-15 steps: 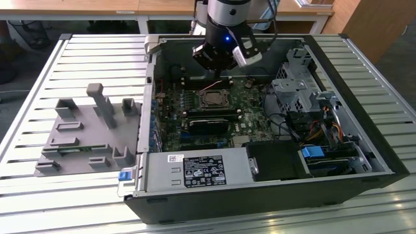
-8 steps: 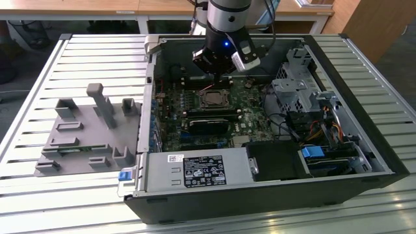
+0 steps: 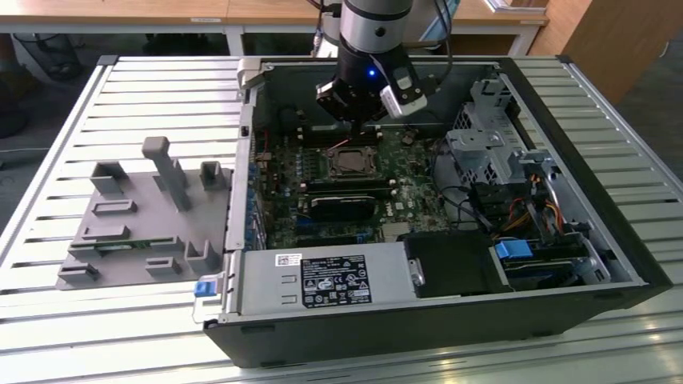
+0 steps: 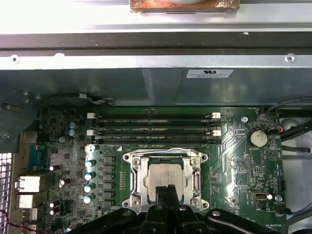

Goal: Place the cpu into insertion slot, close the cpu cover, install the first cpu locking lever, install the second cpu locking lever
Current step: 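Install the first cpu locking lever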

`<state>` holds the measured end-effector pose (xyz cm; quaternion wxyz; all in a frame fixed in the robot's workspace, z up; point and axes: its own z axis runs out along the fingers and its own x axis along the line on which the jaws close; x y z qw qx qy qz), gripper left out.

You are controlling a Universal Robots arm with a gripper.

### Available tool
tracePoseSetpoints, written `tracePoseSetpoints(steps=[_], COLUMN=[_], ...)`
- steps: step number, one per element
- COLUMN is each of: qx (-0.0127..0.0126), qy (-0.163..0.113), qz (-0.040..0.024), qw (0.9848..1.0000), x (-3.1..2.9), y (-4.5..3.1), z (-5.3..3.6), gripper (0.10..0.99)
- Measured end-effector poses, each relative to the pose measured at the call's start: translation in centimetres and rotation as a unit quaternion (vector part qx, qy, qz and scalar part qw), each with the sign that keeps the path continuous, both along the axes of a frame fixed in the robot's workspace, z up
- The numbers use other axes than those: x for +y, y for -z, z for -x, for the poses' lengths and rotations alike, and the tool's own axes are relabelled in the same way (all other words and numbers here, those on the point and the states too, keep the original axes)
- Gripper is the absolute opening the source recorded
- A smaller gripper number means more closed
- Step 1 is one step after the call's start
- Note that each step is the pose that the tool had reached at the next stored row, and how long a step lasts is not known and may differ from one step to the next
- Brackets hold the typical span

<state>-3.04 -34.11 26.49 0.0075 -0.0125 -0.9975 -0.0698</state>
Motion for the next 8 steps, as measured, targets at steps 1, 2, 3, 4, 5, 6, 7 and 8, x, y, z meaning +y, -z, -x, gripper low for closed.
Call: tracePoseSetpoints(steps=[1,2,3,4,5,6,7,8], qx=[0.0000,0.0000,0.0000,0.0000,0.0000,0.0000,0.0000,0.0000], qy=[0.000,0.000,0.000,0.000,0.000,0.000,0.000,0.000], qz=[0.0000,0.0000,0.0000,0.0000,0.0000,0.0000,0.0000,0.0000], qw=[1.0000,1.0000,1.0000,1.0000,1.0000,1.0000,1.0000,1.0000], x=[0.00,0.00,0.00,0.00,0.00,0.00,0.00,0.00], y=[0.00,0.01,0.02,0.04,0.05,0.06,0.07,0.08], z=[0.00,0.00,0.00,0.00,0.00,0.00,0.00,0.00], gripper=[0.106,0.106,0.106,0.106,0.114,0.114,0.114,0.176])
